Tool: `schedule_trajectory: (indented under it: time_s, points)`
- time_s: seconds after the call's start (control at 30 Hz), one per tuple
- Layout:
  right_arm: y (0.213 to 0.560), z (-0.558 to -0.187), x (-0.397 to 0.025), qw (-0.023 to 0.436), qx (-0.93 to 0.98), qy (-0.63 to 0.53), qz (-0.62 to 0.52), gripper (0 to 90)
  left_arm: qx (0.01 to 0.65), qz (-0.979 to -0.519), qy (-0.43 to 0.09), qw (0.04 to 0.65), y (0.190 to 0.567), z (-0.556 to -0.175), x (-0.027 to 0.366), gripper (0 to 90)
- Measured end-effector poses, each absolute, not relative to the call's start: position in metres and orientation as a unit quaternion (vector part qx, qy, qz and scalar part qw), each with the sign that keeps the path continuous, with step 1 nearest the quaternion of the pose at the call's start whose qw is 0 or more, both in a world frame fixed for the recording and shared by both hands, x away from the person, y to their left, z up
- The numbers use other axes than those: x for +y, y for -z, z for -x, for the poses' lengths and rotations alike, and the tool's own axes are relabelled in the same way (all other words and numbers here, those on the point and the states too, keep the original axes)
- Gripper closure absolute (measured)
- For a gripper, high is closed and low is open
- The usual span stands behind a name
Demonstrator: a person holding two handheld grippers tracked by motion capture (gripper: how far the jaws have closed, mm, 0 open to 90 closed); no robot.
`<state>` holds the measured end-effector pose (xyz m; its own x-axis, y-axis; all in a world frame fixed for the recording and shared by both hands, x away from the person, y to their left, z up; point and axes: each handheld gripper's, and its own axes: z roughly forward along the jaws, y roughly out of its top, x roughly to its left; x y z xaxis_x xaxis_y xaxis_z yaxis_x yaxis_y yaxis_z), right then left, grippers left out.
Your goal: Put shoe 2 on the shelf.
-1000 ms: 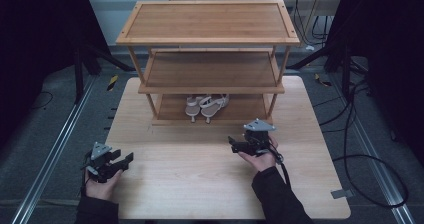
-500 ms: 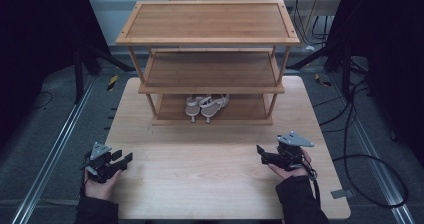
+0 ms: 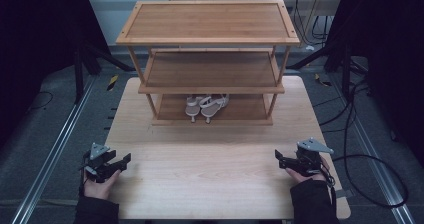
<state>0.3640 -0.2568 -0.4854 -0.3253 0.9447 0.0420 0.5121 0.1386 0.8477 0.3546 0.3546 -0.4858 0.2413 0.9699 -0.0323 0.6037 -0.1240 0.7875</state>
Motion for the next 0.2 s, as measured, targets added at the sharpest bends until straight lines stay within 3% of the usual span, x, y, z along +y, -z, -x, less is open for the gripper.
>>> schedule_trajectory:
  time_s: [0.2]
  points:
    - [0.4949, -0.3682, -0.2677, 0.261, 0.707, -0.387, -0.532, 10.2, 0.563, -0.703, -0.261, 0.349, 0.4865, -0.3554, 0.3572, 33.5]
